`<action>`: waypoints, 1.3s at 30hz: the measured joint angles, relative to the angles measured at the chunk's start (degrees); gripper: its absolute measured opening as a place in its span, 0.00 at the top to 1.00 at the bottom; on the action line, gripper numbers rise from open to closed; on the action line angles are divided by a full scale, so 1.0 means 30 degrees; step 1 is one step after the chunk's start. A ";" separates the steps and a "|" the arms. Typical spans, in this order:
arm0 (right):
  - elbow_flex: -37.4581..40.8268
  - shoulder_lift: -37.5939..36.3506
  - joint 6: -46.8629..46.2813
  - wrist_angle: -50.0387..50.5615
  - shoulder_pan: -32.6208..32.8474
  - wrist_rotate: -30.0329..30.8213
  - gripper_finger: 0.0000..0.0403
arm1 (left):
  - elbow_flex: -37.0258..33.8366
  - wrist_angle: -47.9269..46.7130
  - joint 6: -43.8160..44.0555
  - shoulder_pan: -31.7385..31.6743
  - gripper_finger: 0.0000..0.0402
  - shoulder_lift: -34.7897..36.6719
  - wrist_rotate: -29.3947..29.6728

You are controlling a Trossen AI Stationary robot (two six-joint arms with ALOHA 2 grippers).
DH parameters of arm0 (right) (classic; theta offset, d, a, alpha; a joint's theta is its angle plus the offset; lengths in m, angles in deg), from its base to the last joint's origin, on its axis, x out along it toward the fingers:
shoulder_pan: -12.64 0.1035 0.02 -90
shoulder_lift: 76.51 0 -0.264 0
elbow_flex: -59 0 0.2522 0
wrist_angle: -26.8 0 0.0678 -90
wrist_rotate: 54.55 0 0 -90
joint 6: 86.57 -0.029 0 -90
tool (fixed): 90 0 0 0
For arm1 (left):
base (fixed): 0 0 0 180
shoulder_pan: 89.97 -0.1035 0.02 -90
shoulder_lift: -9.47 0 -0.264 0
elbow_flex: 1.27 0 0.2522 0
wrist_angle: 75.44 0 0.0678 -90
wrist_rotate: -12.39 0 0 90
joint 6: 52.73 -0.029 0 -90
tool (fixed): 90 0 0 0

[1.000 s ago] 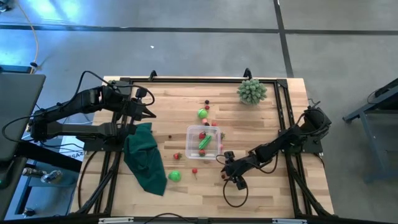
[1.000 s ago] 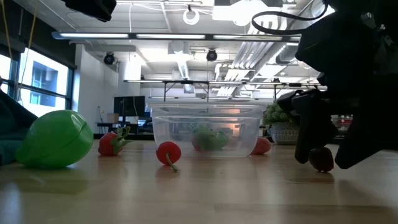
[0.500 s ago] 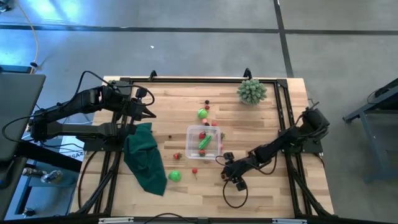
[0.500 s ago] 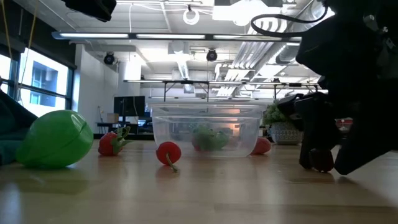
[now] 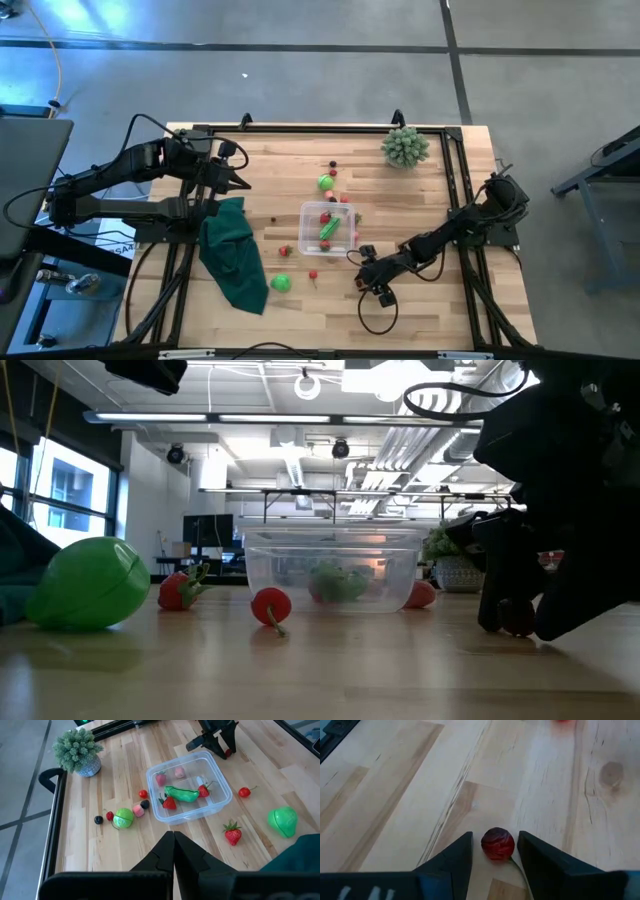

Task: Pick and placing Produce into tupperware
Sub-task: Put the red cherry into the transparent bin

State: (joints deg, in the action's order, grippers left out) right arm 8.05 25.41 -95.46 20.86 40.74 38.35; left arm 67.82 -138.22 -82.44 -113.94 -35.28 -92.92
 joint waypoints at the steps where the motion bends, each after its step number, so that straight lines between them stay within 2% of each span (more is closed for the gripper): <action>1: 0.0000 0.0002 -0.0019 0.0038 0.0000 0.0007 0.63 | 0.0000 -0.0007 0.0000 0.0000 1.00 0.0000 -0.0007; 12: -0.0007 0.0010 -0.0028 0.0283 -0.0022 0.0160 0.76 | 0.0000 -0.0007 -0.0006 0.0000 1.00 0.0000 -0.0001; 25: -0.0809 -0.0033 -0.0451 0.1151 -0.0022 0.0166 0.77 | 0.0000 -0.0003 -0.0003 -0.0003 1.00 0.0000 -0.0003; 33: -0.3667 -0.1023 -0.0378 0.3927 -0.0485 0.1239 0.77 | 0.0000 -0.0007 -0.0006 -0.0001 1.00 0.0000 -0.0007; 39: -0.8167 -0.1309 0.1073 0.8741 -0.1505 0.1517 0.77 | 0.0000 -0.0004 -0.0002 0.0001 1.00 0.0000 -0.0007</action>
State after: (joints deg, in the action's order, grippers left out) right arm -16.45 21.49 -92.24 47.08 36.22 42.90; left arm 67.82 -138.23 -82.45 -113.94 -35.28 -92.94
